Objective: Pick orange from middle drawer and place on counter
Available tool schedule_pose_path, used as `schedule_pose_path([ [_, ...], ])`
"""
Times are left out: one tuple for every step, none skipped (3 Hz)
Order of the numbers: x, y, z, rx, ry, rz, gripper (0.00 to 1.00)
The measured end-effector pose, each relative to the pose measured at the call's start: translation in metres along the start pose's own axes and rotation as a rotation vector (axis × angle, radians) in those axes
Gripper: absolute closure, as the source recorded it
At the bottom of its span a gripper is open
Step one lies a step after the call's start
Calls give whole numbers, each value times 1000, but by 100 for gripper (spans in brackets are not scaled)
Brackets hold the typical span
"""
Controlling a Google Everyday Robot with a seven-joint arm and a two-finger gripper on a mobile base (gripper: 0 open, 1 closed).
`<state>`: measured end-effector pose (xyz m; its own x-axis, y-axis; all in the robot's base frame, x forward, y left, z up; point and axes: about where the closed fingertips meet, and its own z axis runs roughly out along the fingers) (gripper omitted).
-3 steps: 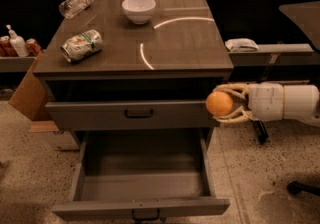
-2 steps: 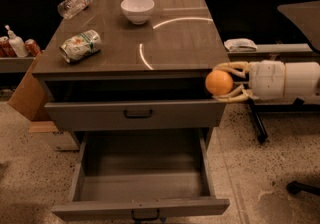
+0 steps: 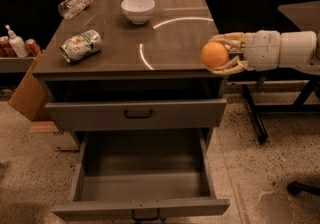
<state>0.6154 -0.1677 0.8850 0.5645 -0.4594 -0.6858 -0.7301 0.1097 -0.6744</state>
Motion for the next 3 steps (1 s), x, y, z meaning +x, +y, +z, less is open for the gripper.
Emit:
schedule_pose_path([
  [4, -23, 22, -18, -30, 67, 100],
  [9, -41, 48, -51, -70, 158, 100],
  [17, -52, 73, -84, -85, 237, 100],
])
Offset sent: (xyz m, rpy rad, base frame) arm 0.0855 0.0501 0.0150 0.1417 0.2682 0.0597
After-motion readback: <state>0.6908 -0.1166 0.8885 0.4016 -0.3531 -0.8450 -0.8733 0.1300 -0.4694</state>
